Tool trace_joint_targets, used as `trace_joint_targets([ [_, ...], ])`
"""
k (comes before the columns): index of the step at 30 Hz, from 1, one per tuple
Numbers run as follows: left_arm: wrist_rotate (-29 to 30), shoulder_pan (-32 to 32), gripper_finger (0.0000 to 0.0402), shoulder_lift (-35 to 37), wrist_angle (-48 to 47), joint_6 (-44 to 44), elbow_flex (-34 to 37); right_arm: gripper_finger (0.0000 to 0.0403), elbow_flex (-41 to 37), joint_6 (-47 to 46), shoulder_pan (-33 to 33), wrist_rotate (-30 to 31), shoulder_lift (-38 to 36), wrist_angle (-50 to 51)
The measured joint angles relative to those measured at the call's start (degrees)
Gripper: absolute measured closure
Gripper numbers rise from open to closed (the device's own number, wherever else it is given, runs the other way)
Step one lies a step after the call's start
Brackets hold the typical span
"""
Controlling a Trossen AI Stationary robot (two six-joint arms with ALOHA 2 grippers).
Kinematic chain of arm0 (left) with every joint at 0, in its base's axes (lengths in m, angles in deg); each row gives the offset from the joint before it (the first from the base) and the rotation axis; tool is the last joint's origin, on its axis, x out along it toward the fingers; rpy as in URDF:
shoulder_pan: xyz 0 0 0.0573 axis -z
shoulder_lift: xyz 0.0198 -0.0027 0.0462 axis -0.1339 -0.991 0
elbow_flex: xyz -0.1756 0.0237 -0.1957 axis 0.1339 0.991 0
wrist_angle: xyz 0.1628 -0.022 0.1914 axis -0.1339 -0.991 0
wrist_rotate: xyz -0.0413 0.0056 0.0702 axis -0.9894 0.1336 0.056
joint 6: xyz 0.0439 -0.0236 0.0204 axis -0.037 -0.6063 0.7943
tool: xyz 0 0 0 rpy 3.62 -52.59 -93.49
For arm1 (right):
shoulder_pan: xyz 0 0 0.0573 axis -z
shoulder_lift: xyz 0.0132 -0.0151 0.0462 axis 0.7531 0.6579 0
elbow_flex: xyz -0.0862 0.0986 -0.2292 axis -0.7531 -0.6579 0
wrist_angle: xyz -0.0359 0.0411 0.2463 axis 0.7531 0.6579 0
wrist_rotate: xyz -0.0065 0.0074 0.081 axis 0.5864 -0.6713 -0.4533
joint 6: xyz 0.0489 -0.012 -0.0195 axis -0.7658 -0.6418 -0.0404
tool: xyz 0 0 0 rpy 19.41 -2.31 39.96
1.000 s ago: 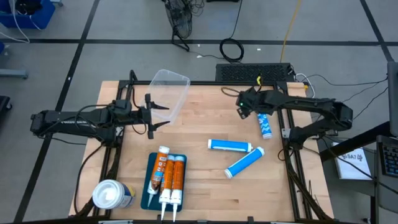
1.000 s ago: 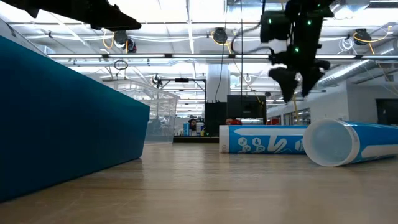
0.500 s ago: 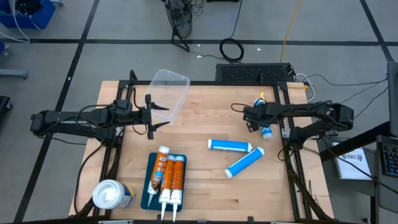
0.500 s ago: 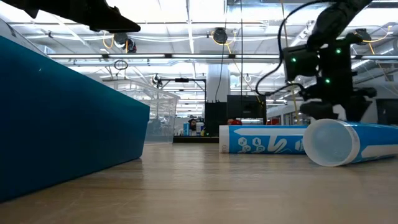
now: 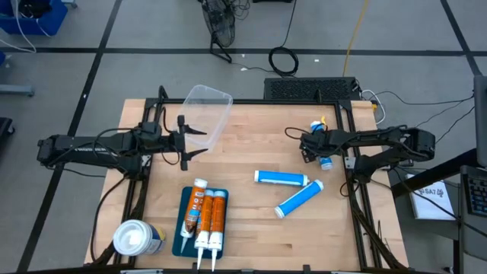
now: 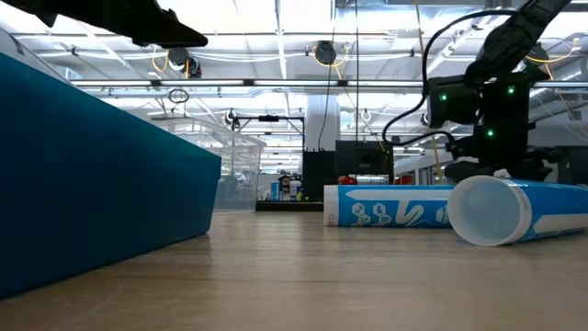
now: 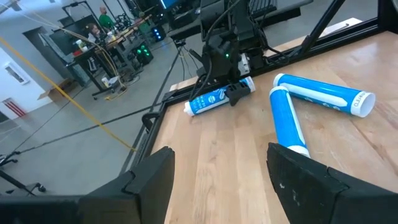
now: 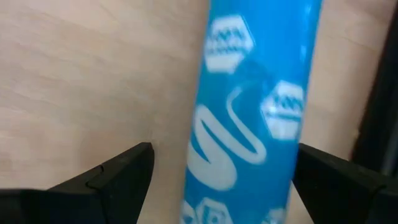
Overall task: Pick & place silicon tubes, Sealant and Lysol wipes
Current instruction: Put the top blue sealant into the white bin
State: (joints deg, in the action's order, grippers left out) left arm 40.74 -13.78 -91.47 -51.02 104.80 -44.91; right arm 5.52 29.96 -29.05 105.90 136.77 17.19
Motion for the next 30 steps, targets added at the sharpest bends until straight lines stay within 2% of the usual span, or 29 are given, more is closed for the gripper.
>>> trace_joint_targets([
  [7, -0.03, 0.0, 0.0146, 0.0, 0.01, -0.02, 0.0, 0.0071, -0.64, -0.42, 0.02, -1.19, 0.06, -1.72],
  [19, -0.19, 0.0, 0.0146, 0.0, 0.0, -0.11, 0.0, 0.019, -0.73, 0.29, -0.02, -2.4, 0.16, -2.79],
  [25, -0.19, 0.0, 0.0146, 0.0, 0.0, -0.13, 0.0, 0.0192, -0.73, 1.94, -0.07, -1.4, 0.18, -4.25],
  [30, -0.19, 0.0, 0.0146, 0.0, 0.0, -0.13, 0.0, 0.0192, -0.88, 6.55, -0.06, 0.33, 0.25, -11.58],
])
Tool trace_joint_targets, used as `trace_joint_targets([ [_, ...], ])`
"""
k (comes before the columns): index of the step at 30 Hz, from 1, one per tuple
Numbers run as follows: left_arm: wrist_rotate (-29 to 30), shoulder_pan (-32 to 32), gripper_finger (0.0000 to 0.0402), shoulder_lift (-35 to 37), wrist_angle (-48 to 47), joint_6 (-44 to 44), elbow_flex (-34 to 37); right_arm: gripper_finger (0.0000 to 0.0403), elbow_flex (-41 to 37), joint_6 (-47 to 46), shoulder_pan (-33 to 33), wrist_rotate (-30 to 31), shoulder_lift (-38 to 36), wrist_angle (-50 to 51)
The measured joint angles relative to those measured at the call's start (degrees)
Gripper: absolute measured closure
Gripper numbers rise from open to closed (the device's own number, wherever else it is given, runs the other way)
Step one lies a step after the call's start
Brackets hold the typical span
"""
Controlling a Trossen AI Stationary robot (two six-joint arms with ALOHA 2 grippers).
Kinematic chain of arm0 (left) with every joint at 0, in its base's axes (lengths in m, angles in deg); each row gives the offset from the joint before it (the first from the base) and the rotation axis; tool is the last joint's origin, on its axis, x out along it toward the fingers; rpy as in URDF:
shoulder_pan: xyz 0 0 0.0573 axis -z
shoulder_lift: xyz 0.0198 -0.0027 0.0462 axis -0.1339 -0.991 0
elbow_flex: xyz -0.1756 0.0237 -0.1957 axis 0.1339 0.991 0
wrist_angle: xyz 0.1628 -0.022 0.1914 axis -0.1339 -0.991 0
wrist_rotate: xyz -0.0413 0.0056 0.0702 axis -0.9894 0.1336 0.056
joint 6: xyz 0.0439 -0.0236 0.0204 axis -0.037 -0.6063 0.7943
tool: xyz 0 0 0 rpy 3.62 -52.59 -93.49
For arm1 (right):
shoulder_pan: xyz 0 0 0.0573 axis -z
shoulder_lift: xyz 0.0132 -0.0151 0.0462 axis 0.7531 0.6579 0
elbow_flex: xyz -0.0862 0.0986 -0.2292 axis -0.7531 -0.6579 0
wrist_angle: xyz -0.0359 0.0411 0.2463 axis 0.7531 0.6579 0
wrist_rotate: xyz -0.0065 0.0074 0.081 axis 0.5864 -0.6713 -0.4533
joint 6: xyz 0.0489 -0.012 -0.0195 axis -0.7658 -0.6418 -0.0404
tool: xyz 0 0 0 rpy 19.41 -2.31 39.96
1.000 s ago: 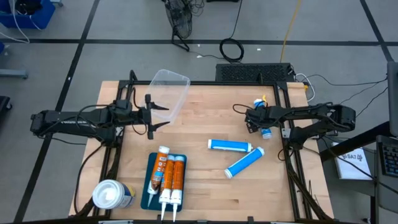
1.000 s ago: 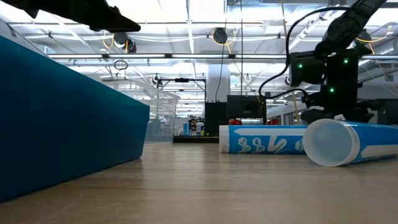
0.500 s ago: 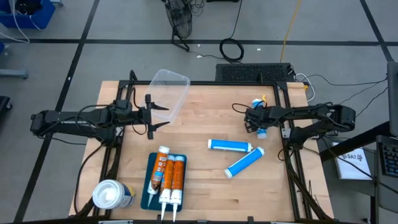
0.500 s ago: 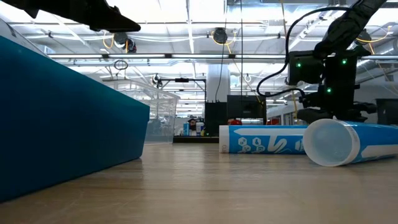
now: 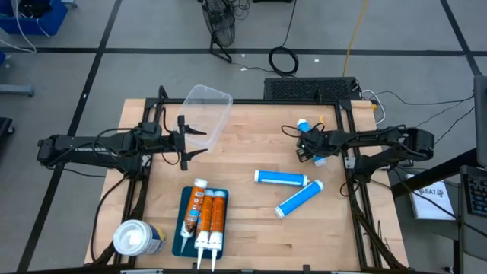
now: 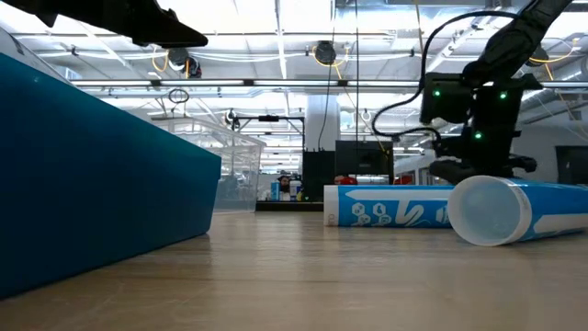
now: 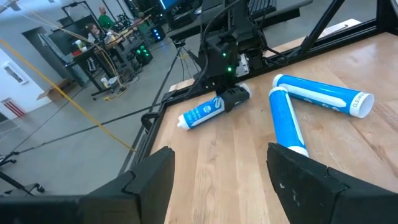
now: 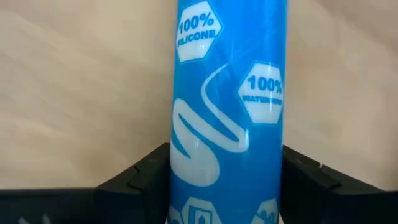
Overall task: Pick & place silicon tubes, Sealant and Lysol wipes
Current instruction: Put the top blue sealant into the white bin
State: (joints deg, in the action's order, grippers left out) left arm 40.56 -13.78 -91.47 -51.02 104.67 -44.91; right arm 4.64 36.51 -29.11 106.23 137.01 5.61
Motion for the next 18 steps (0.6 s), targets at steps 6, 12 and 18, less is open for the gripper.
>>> trace_joint_targets([
  [6, 0.02, 0.0, 0.0146, 0.0, 0.02, -0.13, 0.0, 0.0194, -0.17, 4.65, 0.03, 0.06, 0.26, -10.27],
  [12, 0.02, -0.02, 0.0146, 0.0, 0.02, -0.13, 0.0, 0.0194, -0.17, 9.21, 0.0, 1.7, 0.16, -20.08],
  [18, 0.02, -0.02, 0.0146, 0.0, 0.02, -0.15, 0.0, 0.0194, -0.11, 12.87, 0.02, 1.97, 0.11, -28.21],
])
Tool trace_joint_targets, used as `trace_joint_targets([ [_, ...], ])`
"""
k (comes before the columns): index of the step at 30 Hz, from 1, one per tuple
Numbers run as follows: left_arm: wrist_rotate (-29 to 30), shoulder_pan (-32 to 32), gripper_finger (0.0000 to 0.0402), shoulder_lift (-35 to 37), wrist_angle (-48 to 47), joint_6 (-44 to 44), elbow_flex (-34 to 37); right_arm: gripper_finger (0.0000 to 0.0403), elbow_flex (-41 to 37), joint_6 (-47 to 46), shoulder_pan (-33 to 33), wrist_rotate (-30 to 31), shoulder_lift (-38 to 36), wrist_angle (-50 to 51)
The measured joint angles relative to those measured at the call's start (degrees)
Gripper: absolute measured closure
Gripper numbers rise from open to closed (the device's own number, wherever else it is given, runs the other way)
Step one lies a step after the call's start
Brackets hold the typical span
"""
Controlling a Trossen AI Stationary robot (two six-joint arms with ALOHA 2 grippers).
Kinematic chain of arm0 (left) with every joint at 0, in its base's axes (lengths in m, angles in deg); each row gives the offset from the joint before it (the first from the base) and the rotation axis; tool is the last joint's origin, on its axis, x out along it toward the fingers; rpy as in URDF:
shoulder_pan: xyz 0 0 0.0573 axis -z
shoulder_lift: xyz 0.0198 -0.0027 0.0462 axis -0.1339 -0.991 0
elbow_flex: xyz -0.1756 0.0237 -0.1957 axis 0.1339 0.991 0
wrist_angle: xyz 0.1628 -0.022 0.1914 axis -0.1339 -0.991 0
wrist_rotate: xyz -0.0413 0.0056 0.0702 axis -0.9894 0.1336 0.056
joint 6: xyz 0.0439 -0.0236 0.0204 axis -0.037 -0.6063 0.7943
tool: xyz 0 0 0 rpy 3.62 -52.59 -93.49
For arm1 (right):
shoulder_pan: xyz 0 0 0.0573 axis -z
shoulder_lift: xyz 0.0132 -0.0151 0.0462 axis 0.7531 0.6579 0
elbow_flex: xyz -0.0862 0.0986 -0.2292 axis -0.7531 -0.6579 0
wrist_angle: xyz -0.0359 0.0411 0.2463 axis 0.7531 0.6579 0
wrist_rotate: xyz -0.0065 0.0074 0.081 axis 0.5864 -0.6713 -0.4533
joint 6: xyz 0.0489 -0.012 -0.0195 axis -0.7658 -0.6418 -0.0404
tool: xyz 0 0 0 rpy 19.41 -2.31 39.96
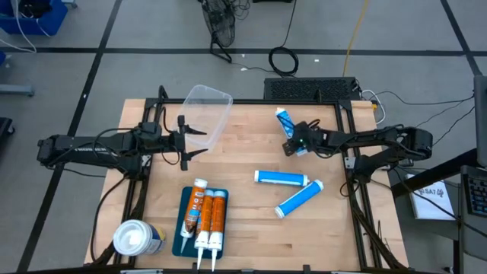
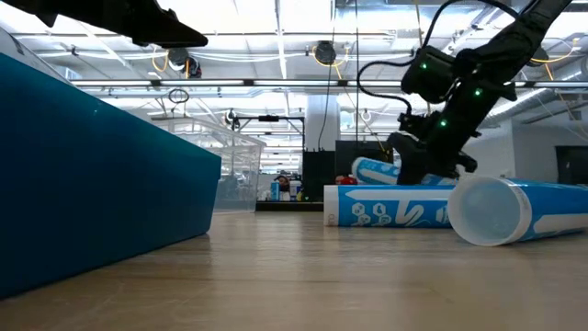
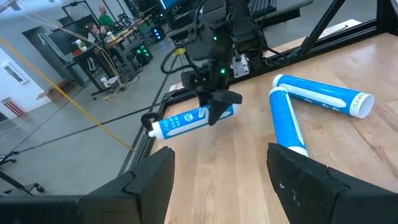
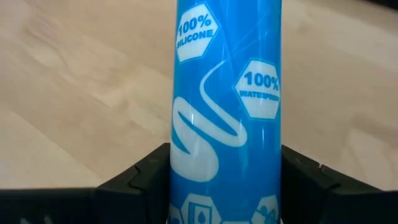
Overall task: Pick & place silicon tubes, Sealant and Lysol wipes
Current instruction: Put the top blue sealant into the white bin
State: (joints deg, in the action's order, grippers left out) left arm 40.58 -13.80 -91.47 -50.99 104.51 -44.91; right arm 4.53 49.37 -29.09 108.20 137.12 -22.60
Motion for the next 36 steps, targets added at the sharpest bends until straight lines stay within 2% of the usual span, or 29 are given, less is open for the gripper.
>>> trace_joint_targets([
  [30, 0.02, 0.02, 0.0146, 0.0, 0.0, 0.04, 0.0, 0.0196, 0.17, 22.45, 0.0, 0.07, -0.09, -30.86],
  [36, 0.04, 0.01, 0.0146, -0.78, 0.19, -0.15, 0.0, 0.0196, 0.17, 29.37, 0.02, -6.84, -0.09, -35.07],
])
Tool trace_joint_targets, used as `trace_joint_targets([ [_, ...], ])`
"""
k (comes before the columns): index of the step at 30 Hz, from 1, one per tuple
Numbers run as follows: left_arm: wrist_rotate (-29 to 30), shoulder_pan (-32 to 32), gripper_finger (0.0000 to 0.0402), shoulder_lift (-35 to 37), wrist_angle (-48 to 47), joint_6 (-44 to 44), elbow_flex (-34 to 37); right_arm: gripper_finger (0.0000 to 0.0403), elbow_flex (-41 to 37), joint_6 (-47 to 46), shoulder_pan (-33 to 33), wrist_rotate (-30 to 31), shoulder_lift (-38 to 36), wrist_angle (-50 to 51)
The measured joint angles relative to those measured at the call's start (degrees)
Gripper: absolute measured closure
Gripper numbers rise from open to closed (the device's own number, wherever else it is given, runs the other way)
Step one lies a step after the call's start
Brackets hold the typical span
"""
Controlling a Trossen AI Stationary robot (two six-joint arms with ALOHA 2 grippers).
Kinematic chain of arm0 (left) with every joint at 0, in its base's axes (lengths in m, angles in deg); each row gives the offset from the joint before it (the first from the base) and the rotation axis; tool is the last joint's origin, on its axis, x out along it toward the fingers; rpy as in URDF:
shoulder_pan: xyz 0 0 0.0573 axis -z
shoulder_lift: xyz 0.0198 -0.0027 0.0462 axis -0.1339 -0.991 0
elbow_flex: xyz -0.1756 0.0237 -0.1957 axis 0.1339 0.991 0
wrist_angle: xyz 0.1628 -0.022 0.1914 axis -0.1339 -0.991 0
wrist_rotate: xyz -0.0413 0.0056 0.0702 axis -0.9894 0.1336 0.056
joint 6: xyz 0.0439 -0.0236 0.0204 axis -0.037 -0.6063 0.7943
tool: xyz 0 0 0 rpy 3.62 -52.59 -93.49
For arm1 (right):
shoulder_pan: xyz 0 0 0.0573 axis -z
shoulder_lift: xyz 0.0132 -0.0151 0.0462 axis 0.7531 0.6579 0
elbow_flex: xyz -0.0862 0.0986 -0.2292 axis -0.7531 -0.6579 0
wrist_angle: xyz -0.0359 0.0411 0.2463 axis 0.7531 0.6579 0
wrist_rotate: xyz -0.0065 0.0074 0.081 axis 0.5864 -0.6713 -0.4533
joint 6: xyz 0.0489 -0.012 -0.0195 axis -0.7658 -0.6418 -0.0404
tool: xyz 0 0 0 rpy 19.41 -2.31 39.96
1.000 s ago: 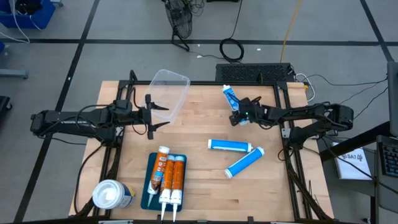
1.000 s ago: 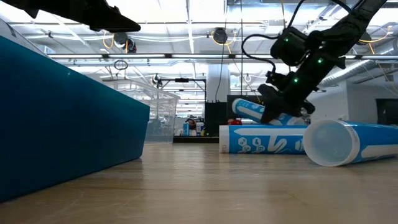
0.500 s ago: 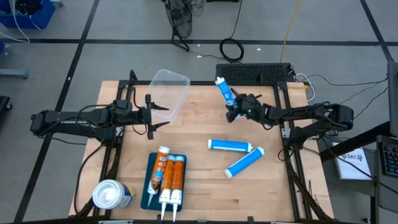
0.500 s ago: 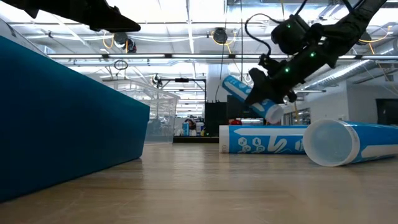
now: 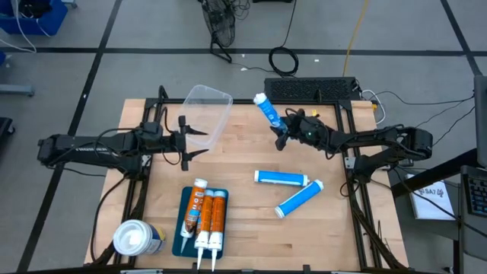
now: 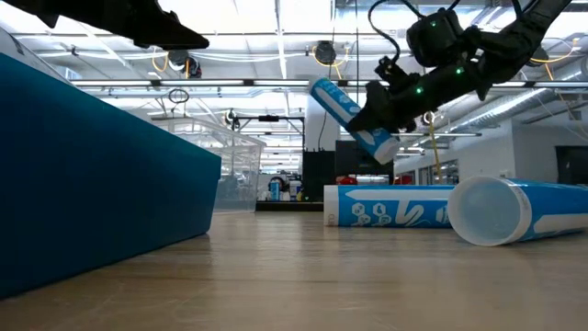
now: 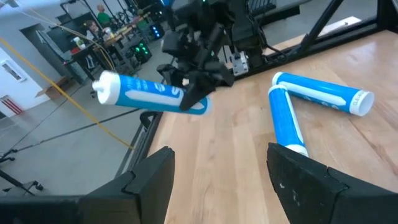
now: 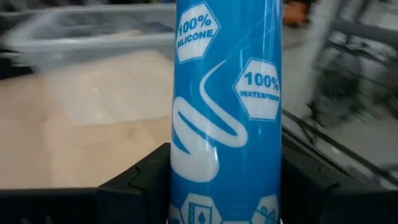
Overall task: Pick & place silicon tubes, Sealant and Lysol wipes
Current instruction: Put the top blue sealant into the white bin
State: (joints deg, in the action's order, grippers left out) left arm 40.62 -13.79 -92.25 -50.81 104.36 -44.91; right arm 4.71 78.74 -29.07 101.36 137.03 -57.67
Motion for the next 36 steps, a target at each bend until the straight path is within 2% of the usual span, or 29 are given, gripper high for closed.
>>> trace_joint_targets([
  [5, 0.16, 0.01, 0.0146, -2.81, 3.86, -1.43, 0.0, 0.0196, 0.02, 5.37, -0.04, -4.75, 0.0, -2.38],
  [12, 1.46, -0.01, 0.0146, -5.25, 10.54, -3.56, 0.0, 0.0196, 0.04, 12.18, -0.02, -5.44, 0.0, -4.72],
  [21, 2.62, 0.01, 0.0146, -5.36, 12.32, -7.39, 0.0, 0.0196, 0.04, 15.65, 0.09, -15.99, 0.17, -12.98],
  [32, 3.02, -2.45, 0.0146, -8.12, 16.91, -9.5, 0.0, 0.0196, 0.33, 15.17, 0.11, -17.41, 9.09, -27.05],
  [36, 3.26, -4.22, 0.0146, -8.22, 17.92, -10.81, 0.01, 0.0196, 2.63, 14.37, 0.11, -19.77, 11.3, -26.86],
])
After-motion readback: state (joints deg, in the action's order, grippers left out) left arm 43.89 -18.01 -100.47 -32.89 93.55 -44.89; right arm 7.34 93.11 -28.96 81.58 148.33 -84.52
